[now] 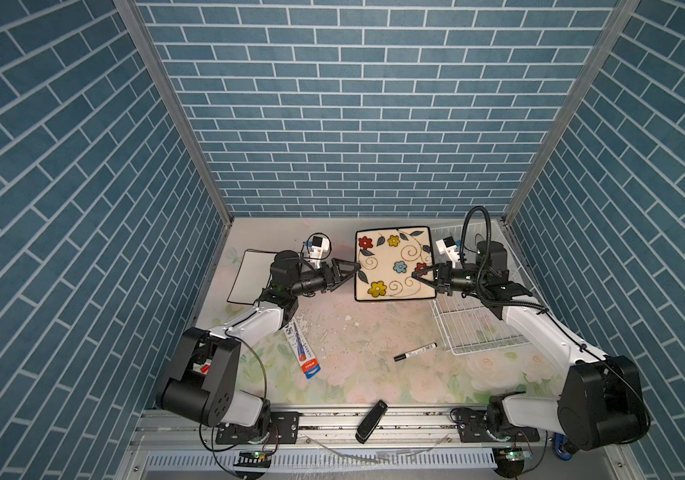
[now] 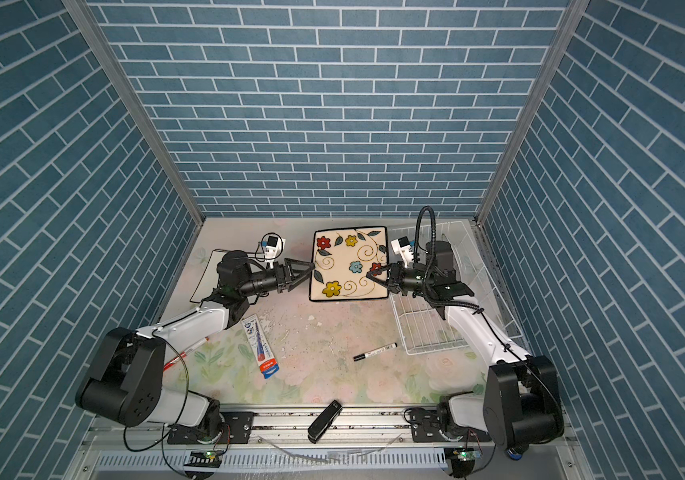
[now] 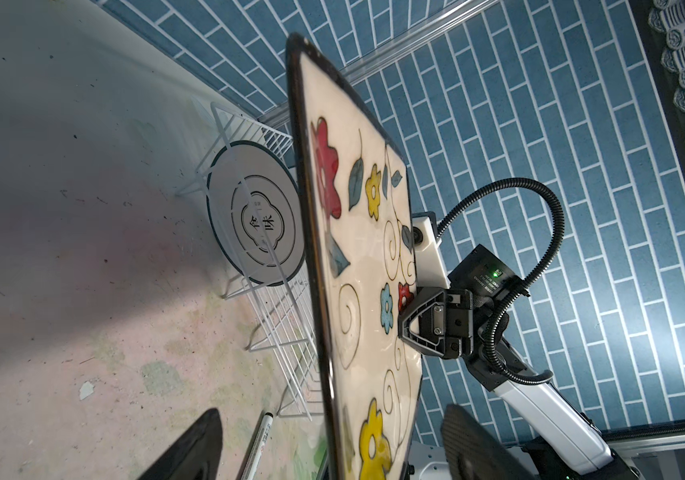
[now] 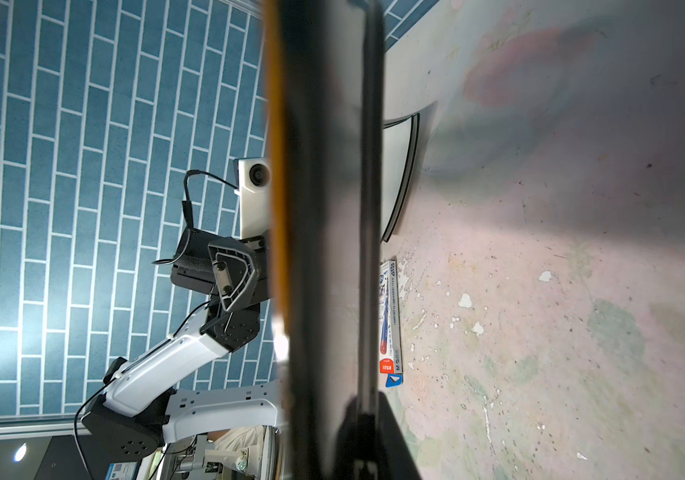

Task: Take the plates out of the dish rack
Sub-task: 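Close the left gripper on the floral plate's edge nearest it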

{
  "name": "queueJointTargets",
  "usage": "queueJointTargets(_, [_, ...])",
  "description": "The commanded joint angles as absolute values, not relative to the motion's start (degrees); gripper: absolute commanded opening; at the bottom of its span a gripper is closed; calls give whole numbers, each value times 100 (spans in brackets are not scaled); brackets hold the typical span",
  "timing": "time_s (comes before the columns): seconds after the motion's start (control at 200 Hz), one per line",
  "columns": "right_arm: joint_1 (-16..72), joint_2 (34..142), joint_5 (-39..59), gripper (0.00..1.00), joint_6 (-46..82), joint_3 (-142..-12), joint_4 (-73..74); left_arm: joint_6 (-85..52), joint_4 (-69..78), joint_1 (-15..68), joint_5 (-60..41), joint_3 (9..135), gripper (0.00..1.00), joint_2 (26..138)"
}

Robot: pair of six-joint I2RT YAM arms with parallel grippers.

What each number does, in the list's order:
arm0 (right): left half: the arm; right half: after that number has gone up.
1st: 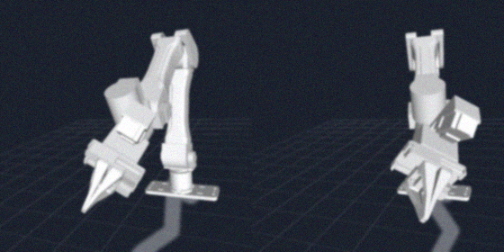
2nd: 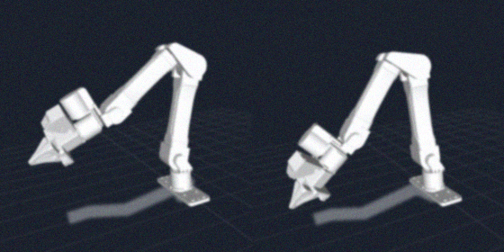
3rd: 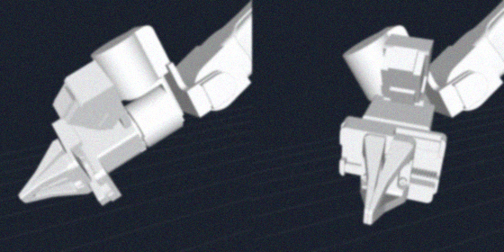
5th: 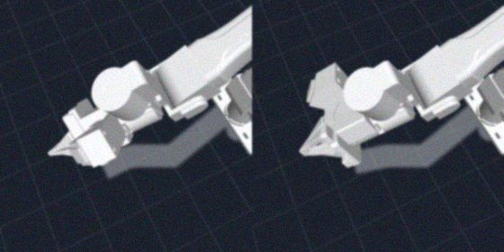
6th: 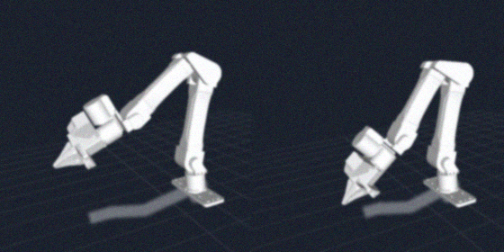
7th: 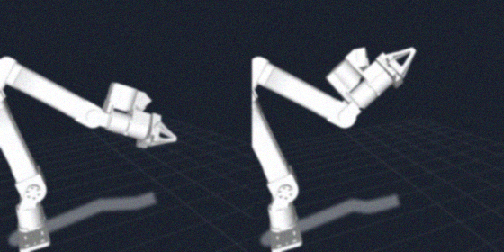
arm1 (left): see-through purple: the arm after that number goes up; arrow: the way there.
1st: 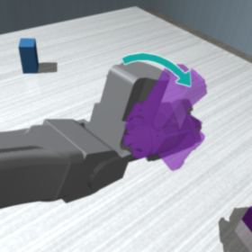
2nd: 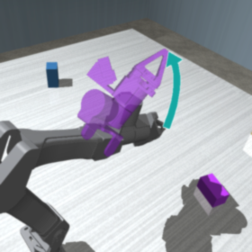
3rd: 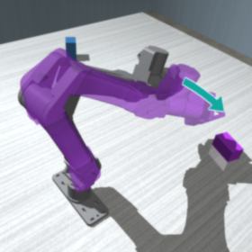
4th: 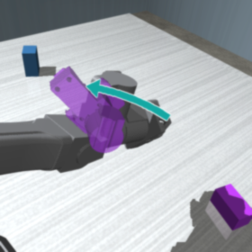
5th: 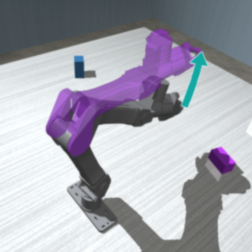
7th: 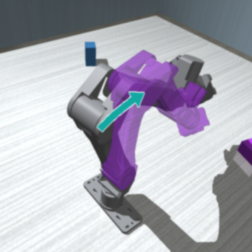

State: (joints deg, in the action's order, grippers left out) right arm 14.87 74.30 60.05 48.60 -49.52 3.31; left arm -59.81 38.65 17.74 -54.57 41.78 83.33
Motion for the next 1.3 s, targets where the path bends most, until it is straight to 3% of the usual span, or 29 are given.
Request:
queueJointTargets(0.0, [1582,7213,6617,0,4958,-4931,1361,-6086,4237,1744,-5741,4406,82,8417])
queueJointTargets(0.605, [1888,7431,6592,0,4983,-5019,1466,-6605,4772,1749,-6070,4570,51,8767])
queueJointTargets(0.92, [1975,7532,6574,0,5190,-5001,1806,-7061,5353,1802,-6209,4614,48,9024])
queueJointTargets(1.296, [2003,7539,6579,0,5208,-5001,1832,-7198,5546,1831,-6111,4591,29,9096])
